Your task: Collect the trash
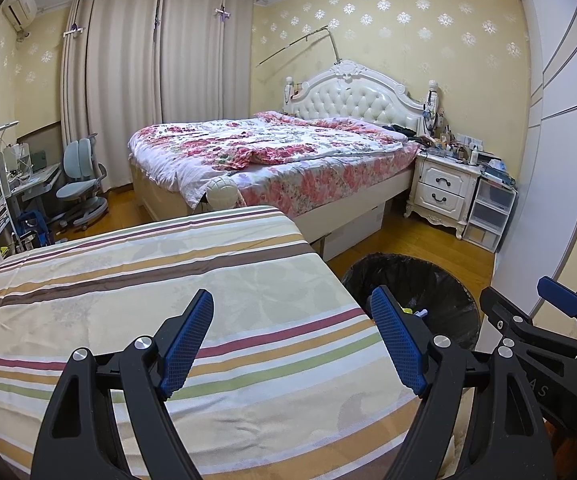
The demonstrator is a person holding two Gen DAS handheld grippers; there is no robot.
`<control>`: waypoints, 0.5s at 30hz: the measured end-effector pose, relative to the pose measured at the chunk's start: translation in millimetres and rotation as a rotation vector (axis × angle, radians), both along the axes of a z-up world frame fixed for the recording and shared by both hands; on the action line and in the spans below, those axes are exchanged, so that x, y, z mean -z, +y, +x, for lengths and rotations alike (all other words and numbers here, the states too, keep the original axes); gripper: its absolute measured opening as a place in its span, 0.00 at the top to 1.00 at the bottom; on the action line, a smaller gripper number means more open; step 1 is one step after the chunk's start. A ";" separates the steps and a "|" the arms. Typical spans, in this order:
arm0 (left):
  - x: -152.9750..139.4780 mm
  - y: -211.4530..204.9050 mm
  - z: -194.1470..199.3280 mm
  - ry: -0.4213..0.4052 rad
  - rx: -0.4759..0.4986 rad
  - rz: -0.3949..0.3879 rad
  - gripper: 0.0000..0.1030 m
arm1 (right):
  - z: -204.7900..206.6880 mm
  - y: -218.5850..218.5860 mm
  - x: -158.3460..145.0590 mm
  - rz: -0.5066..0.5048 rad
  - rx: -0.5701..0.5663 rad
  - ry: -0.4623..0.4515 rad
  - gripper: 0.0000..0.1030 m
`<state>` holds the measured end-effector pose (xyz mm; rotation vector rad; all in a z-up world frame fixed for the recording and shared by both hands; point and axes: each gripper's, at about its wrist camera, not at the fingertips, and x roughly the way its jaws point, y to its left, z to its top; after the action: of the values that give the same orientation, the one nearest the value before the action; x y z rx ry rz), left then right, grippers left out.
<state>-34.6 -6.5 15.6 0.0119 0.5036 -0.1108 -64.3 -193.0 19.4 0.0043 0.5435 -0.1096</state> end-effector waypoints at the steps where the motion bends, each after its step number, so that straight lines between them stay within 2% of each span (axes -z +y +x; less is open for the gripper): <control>1: 0.0 0.0 0.0 0.000 0.000 0.001 0.24 | -0.2 -0.1 0.0 0.001 0.000 0.000 0.23; 15: 0.7 -2.6 -0.7 0.003 0.001 0.000 0.24 | -1.3 -0.1 0.1 -0.001 0.000 0.000 0.23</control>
<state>-35.3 -9.1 15.0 0.0121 0.5065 -0.1121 -65.7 -193.1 19.4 0.0036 0.5438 -0.1101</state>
